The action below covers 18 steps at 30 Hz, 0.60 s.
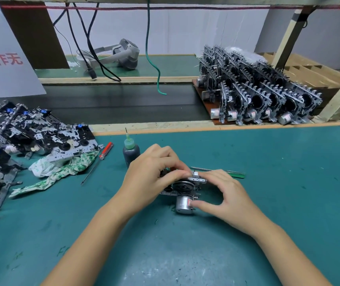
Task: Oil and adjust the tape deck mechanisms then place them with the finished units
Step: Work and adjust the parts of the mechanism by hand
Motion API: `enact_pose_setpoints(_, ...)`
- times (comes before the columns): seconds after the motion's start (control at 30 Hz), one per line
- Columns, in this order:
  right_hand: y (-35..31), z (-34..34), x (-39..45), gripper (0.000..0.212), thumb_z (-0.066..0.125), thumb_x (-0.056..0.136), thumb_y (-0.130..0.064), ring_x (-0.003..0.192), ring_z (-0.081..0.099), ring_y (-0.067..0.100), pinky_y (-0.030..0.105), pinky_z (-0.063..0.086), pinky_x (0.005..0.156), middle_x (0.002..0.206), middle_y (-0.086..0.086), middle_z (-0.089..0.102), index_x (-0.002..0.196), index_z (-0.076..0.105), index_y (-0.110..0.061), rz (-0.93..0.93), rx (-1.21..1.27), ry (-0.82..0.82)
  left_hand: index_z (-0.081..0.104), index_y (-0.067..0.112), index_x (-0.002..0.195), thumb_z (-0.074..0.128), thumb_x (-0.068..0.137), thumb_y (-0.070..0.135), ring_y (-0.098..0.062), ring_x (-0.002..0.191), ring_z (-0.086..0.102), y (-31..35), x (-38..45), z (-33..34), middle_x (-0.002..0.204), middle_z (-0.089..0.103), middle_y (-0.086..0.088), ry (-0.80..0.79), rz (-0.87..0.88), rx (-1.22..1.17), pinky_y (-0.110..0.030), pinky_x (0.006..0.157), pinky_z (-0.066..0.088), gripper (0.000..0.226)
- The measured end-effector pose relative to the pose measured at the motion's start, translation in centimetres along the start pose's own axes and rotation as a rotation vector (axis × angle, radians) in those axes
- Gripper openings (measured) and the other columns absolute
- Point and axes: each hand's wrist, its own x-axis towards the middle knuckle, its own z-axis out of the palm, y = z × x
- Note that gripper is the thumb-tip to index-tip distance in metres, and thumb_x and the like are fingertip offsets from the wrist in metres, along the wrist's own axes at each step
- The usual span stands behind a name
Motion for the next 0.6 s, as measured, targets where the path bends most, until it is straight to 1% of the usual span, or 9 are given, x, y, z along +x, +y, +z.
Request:
enact_pose_setpoints(0.07, 0.27, -0.29, -0.14, 0.06, 0.059, 0.07, -0.069, 0.108, 0.043, -0.01, 0.012, 0.036, 0.093, 0.106, -0.037, 0.05, 0.121, 0.06, -0.037, -0.041, -0.116, 0.003, 0.065, 0.045, 0.078, 0.062, 0.081, 0.039, -0.006, 0.079, 0.044, 0.02, -0.26, -0.01, 0.075, 0.057, 0.013, 0.013, 0.007, -0.002, -0.017, 0.07, 0.033, 0.008)
enact_pose_setpoints(0.17, 0.33, -0.31, -0.13, 0.059, 0.053, 0.072, -0.072, 0.099, 0.044, -0.009, 0.007, 0.034, 0.082, 0.098, -0.034, 0.053, 0.113, 0.067, -0.033, -0.108, -0.207, 0.029, 0.069, 0.041, 0.079, 0.062, 0.081, 0.038, -0.006, 0.079, 0.044, 0.03, -0.5, -0.02, 0.075, 0.057, 0.013, 0.02, 0.011, -0.004, -0.016, 0.07, 0.033, 0.008)
enact_pose_setpoints(0.2, 0.38, -0.31, -0.11, 0.056, 0.053, 0.073, -0.071, 0.097, 0.045, -0.008, 0.007, 0.033, 0.079, 0.097, -0.032, 0.056, 0.11, 0.068, -0.031, -0.138, -0.242, 0.049, 0.069, 0.041, 0.079, 0.062, 0.081, 0.038, -0.006, 0.079, 0.044, 0.02, -0.49, -0.03, 0.074, 0.057, 0.013, 0.022, 0.012, 0.0, -0.015, 0.071, 0.033, 0.008)
enact_pose_setpoints(0.27, 0.52, -0.34, -0.06, 0.052, 0.054, 0.076, -0.067, 0.092, 0.048, -0.002, 0.012, 0.036, 0.074, 0.093, -0.025, 0.061, 0.107, 0.07, -0.028, -0.196, -0.301, 0.096, 0.069, 0.041, 0.079, 0.062, 0.081, 0.037, -0.006, 0.079, 0.044, 0.02, -0.44, -0.03, 0.074, 0.057, 0.014, 0.025, 0.013, 0.005, -0.015, 0.07, 0.032, 0.008)
enact_pose_setpoints(0.33, 0.62, -0.38, -0.13, 0.049, 0.055, 0.077, -0.062, 0.088, 0.052, 0.003, 0.017, 0.04, 0.072, 0.091, -0.023, 0.064, 0.107, 0.071, -0.026, -0.233, -0.301, 0.149, 0.067, 0.044, 0.078, 0.062, 0.081, 0.037, -0.006, 0.079, 0.044, 0.0, -0.45, -0.02, 0.075, 0.057, 0.013, 0.027, 0.016, 0.005, -0.015, 0.07, 0.032, 0.008)
enact_pose_setpoints(0.4, 0.57, -0.4, -0.16, 0.04, 0.058, 0.078, -0.055, 0.083, 0.056, 0.008, 0.02, 0.045, 0.069, 0.084, -0.02, 0.065, 0.099, 0.073, -0.024, -0.269, -0.282, 0.187, 0.066, 0.045, 0.078, 0.062, 0.081, 0.038, -0.006, 0.079, 0.044, -0.05, -0.51, -0.02, 0.075, 0.057, 0.014, 0.026, 0.012, 0.004, -0.015, 0.071, 0.032, 0.009)
enact_pose_setpoints(0.47, 0.41, -0.35, -0.12, 0.034, 0.059, 0.078, -0.05, 0.078, 0.058, 0.012, 0.022, 0.047, 0.065, 0.075, -0.016, 0.065, 0.087, 0.073, -0.021, -0.284, -0.303, 0.193, 0.07, 0.04, 0.079, 0.062, 0.081, 0.038, -0.006, 0.078, 0.043, -0.12, -0.47, 0.0, 0.074, 0.056, 0.014, 0.026, 0.009, 0.012, -0.015, 0.07, 0.031, 0.008)
enact_pose_setpoints(0.5, 0.36, -0.34, -0.12, 0.034, 0.058, 0.078, -0.049, 0.077, 0.058, 0.012, 0.022, 0.047, 0.064, 0.073, -0.016, 0.064, 0.085, 0.074, -0.02, -0.277, -0.315, 0.185, 0.072, 0.037, 0.079, 0.062, 0.081, 0.038, -0.006, 0.078, 0.043, -0.15, -0.41, 0.05, 0.074, 0.056, 0.014, 0.026, 0.009, 0.015, -0.015, 0.07, 0.031, 0.01)
enact_pose_setpoints(0.6, 0.49, -0.43, -0.22, 0.032, 0.057, 0.078, -0.047, 0.078, 0.057, 0.011, 0.021, 0.046, 0.064, 0.073, -0.016, 0.065, 0.085, 0.074, -0.021, -0.24, -0.32, 0.159, 0.073, 0.036, 0.079, 0.061, 0.081, 0.04, -0.006, 0.079, 0.043, -0.16, -0.16, 0.17, 0.074, 0.057, 0.015, 0.021, 0.007, 0.023, -0.018, 0.07, 0.033, 0.012)
